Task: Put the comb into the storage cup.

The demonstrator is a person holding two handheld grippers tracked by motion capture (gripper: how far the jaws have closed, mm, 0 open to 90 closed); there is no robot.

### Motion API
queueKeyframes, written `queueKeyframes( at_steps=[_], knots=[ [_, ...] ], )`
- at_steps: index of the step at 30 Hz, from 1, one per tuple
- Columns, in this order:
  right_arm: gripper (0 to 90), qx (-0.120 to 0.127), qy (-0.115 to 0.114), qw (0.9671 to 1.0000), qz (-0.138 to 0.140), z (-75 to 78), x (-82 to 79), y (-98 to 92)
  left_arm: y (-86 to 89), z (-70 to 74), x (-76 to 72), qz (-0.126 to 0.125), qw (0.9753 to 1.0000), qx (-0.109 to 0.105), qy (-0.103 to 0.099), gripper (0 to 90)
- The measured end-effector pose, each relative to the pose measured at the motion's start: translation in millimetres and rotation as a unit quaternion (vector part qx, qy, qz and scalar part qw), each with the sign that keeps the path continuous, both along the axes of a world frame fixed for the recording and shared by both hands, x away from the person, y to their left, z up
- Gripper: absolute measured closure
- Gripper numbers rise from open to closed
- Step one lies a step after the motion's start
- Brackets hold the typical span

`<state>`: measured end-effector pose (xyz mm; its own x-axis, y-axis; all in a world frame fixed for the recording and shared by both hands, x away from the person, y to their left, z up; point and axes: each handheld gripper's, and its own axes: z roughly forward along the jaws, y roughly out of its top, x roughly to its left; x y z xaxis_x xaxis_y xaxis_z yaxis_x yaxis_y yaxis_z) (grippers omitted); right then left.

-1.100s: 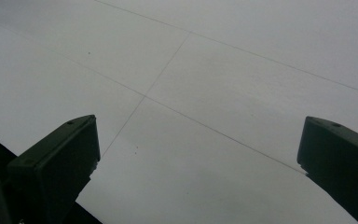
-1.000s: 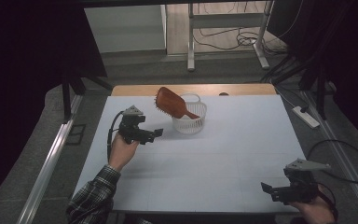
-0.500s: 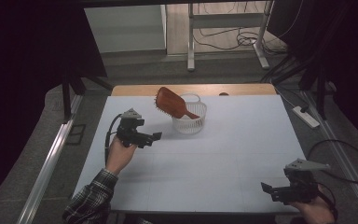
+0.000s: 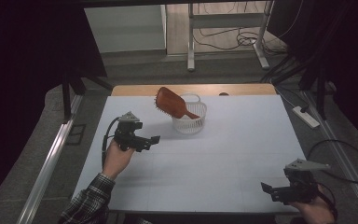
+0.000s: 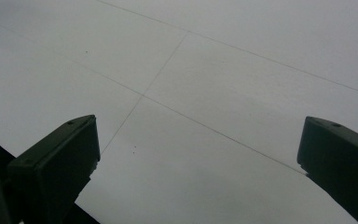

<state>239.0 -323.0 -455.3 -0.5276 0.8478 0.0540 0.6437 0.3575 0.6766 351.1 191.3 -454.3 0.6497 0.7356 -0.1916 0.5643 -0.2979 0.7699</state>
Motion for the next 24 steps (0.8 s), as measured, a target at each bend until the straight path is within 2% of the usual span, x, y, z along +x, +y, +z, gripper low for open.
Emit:
queueKeyframes(
  at_steps=[24],
  knots=[
    [0.0,-0.001,-0.001,1.0000,0.001,0.0,-0.3,0.2,9.5,0.3,-19.3,0.007,0.9999,-0.007,0.000,0.0]
  ],
)
